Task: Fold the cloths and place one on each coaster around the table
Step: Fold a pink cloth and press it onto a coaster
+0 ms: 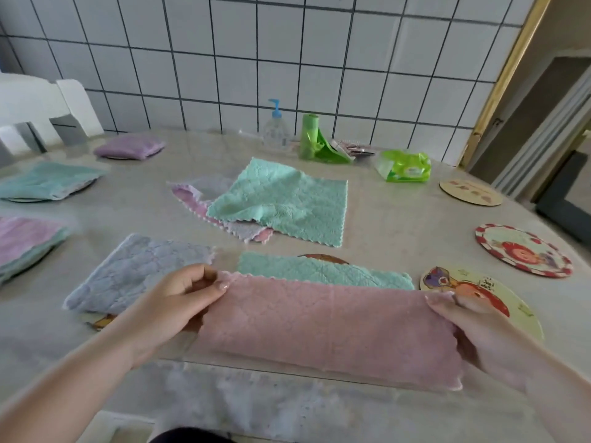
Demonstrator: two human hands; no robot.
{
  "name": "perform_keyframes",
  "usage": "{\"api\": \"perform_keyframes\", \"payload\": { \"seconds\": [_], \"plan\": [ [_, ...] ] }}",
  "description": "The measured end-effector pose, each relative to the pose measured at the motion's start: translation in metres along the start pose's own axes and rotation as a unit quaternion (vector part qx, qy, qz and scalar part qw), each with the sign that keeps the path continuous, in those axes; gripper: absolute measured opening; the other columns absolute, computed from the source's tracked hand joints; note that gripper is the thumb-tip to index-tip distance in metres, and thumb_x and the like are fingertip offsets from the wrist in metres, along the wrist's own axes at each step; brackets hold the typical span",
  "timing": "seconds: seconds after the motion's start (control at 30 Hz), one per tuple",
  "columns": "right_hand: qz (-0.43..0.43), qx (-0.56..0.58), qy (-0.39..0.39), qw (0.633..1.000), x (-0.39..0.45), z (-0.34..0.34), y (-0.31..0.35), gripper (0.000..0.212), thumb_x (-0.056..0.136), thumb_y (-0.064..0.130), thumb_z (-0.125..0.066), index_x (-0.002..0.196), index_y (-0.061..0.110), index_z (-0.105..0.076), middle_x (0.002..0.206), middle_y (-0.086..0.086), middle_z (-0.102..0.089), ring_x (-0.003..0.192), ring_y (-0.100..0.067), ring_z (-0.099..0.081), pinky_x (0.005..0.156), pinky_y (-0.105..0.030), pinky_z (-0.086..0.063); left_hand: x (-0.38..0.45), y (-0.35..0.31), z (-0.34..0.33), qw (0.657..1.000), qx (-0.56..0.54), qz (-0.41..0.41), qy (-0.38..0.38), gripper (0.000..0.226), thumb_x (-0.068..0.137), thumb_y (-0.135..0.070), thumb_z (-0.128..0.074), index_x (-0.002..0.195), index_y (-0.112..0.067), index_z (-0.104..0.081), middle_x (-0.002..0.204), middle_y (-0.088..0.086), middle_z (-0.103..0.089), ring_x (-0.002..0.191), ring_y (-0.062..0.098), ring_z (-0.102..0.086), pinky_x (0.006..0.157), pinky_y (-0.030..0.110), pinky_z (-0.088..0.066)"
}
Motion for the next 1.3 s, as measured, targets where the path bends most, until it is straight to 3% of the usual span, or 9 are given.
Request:
{"api": "perform_keyframes", "payload": {
  "seconds": [0.1,0.27,0.4,0.53,0.8,1.1,1.2,1.23,1.3],
  "plan": [
    [0.054,-0.087,-0.034,0.994,0.012,0.007,0.012,0.019,0.089,0.025,-0.054,0.086,0.009,-0.064,0.070,-0.003,-0.065,0.062,-0.012,-0.061,0.062,-0.028,-0.042,0.013,-0.019,0.001,0.984,0.154,-0.093,-0.010,0.008,0.087,-0.019,-0.058,0.096,-0.020,-0.059,0.086,-0.004,-0.068,0.070,0.006,-0.061,0.059,0.013,-0.042],
    [0.136,-0.224,-0.077,0.962,0.035,0.013,0.027,0.011,0.087,0.026,-0.061,0.078,0.021,-0.066,0.059,0.011,-0.060,0.058,-0.009,-0.052,0.060,-0.030,-0.039,0.032,-0.046,-0.009,0.913,0.360,-0.190,-0.014,0.041,0.088,-0.016,-0.058,0.122,-0.030,-0.041,0.090,-0.016,-0.058,0.071,-0.003,-0.060,0.059,0.013,-0.044],
    [0.160,-0.291,-0.097,0.938,0.051,0.010,0.034,0.010,0.088,0.026,-0.060,0.079,0.021,-0.064,0.070,0.004,-0.064,0.063,-0.015,-0.056,0.062,-0.032,-0.040,0.054,-0.047,-0.017,0.899,0.400,-0.176,0.004,0.050,0.089,-0.016,-0.055,0.132,-0.027,-0.033,0.089,-0.014,-0.056,0.075,0.006,-0.062,0.068,0.028,-0.051],
    [0.151,-0.335,-0.100,0.925,0.062,0.010,0.036,0.011,0.087,0.031,-0.060,0.083,0.022,-0.064,0.079,0.001,-0.067,0.074,-0.018,-0.062,0.063,-0.030,-0.042,0.069,-0.044,-0.021,0.884,0.432,-0.180,0.011,0.052,0.090,-0.016,-0.054,0.136,-0.023,-0.030,0.086,-0.013,-0.053,0.067,0.000,-0.054,0.056,0.017,-0.040],
    [0.133,-0.340,-0.113,0.924,0.076,0.015,0.033,0.014,0.085,0.034,-0.061,0.080,0.022,-0.063,0.073,-0.007,-0.068,0.071,-0.028,-0.064,0.060,-0.031,-0.040,0.086,-0.037,-0.023,0.881,0.441,-0.171,0.019,0.053,0.090,-0.019,-0.054,0.137,-0.021,-0.029,0.089,-0.009,-0.053,0.071,-0.002,-0.053,0.056,0.014,-0.035],
    [0.121,-0.341,-0.123,0.924,0.083,0.016,0.033,0.014,0.086,0.034,-0.061,0.086,0.020,-0.061,0.078,-0.003,-0.069,0.075,-0.026,-0.064,0.061,-0.030,-0.042,0.100,-0.028,-0.026,0.867,0.473,-0.157,0.017,0.051,0.090,-0.021,-0.053,0.135,-0.020,-0.031,0.096,-0.002,-0.056,0.063,0.001,-0.048,0.056,0.023,-0.037],
    [0.116,-0.343,-0.140,0.922,0.081,0.020,0.034,0.015,0.087,0.033,-0.058,0.100,0.024,-0.058,0.101,0.003,-0.067,0.077,-0.015,-0.063,0.066,-0.030,-0.049,0.094,-0.031,-0.028,0.837,0.521,-0.170,0.008,0.051,0.090,-0.024,-0.053,0.135,-0.020,-0.032,0.121,0.002,-0.052,0.088,0.011,-0.057,0.076,0.027,-0.046],
    [0.129,-0.378,-0.152,0.904,0.076,0.019,0.038,0.021,0.088,0.033,-0.057,0.108,0.025,-0.057,0.111,0.004,-0.063,0.083,-0.012,-0.061,0.069,-0.027,-0.050,0.089,-0.035,-0.031,0.813,0.548,-0.197,-0.011,0.051,0.089,-0.025,-0.054,0.136,-0.018,-0.034,0.129,0.003,-0.048,0.106,0.016,-0.054,0.088,0.031,-0.044],
    [0.166,-0.488,-0.159,0.842,0.065,0.004,0.048,0.037,0.089,0.035,-0.053,0.125,0.024,-0.052,0.131,0.006,-0.051,0.111,-0.012,-0.053,0.092,-0.031,-0.046,0.072,-0.047,-0.043,0.793,0.554,-0.252,-0.033,0.052,0.089,-0.025,-0.055,0.138,-0.016,-0.037,0.139,0.002,-0.041,0.128,0.019,-0.041,0.105,0.034,-0.033]
  ]
}}
Point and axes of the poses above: each hand's wrist, its own x-axis towards the middle knuckle, its own z-axis out of the back of the hand, y = z × x, the point moved 8 cm from there along x, towards the middle knuckle
